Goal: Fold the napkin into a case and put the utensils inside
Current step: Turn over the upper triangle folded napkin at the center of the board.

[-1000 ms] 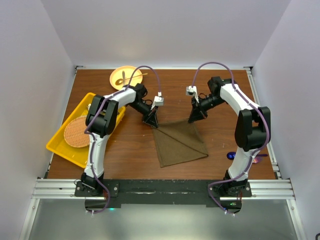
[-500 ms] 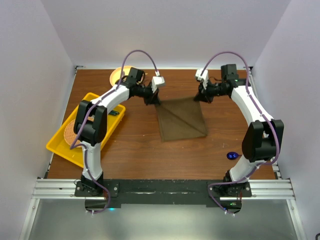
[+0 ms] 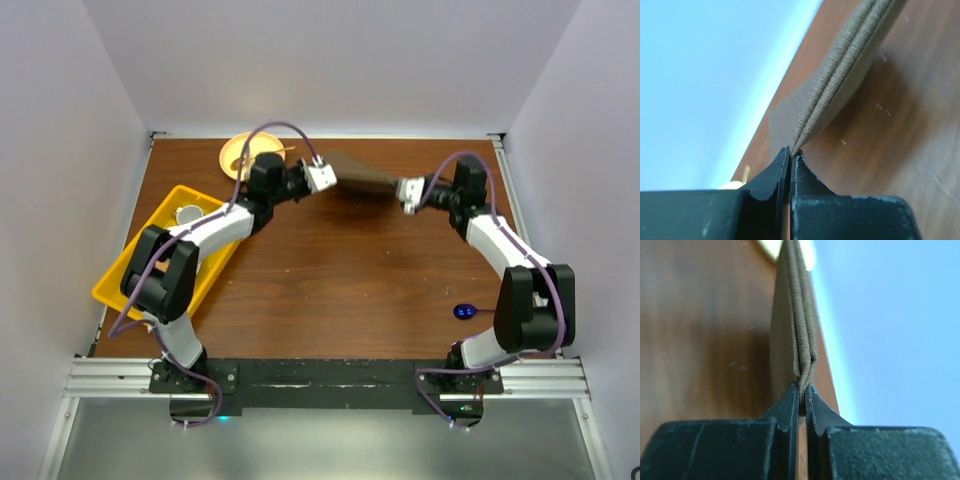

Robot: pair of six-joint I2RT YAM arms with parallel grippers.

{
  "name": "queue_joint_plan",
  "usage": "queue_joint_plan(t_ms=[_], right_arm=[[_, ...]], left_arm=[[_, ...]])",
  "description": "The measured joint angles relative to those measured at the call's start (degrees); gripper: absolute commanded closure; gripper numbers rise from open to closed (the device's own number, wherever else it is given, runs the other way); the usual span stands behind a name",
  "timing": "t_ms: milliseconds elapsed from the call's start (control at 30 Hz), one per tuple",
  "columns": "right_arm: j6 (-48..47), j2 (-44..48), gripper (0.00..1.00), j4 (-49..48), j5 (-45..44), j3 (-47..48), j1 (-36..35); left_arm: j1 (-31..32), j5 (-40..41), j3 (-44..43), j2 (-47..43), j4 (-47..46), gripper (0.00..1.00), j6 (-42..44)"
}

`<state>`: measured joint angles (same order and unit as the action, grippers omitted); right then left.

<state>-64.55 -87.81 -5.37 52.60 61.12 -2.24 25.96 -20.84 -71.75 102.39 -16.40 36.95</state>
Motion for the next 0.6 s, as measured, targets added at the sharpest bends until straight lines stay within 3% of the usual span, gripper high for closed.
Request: queue_joint_plan(t_ms=[133, 267, 433, 600], right_arm=[[-19.5, 3.0, 1.00, -2.1, 3.4, -14.4, -0.2], [-36.8, 2.9, 1.00, 5.1, 5.9, -26.5, -0.5], [-45.3, 3.1, 1.00, 19.6, 8.4, -29.7, -1.1], [-48.5, 4.2, 1.00, 25.4, 7.8, -30.3, -2.1]], left_arm=[[2.9, 2.1, 13.6, -2.3, -5.5, 1.00, 6.7], [6.5, 2.8, 26.5, -3.6, -8.2, 1.00, 12.1], [9.2, 1.1, 35.4, -8.9, -8.4, 1.00, 14.3], [10.1, -0.2, 38.8, -13.6, -8.2, 1.00, 14.7]])
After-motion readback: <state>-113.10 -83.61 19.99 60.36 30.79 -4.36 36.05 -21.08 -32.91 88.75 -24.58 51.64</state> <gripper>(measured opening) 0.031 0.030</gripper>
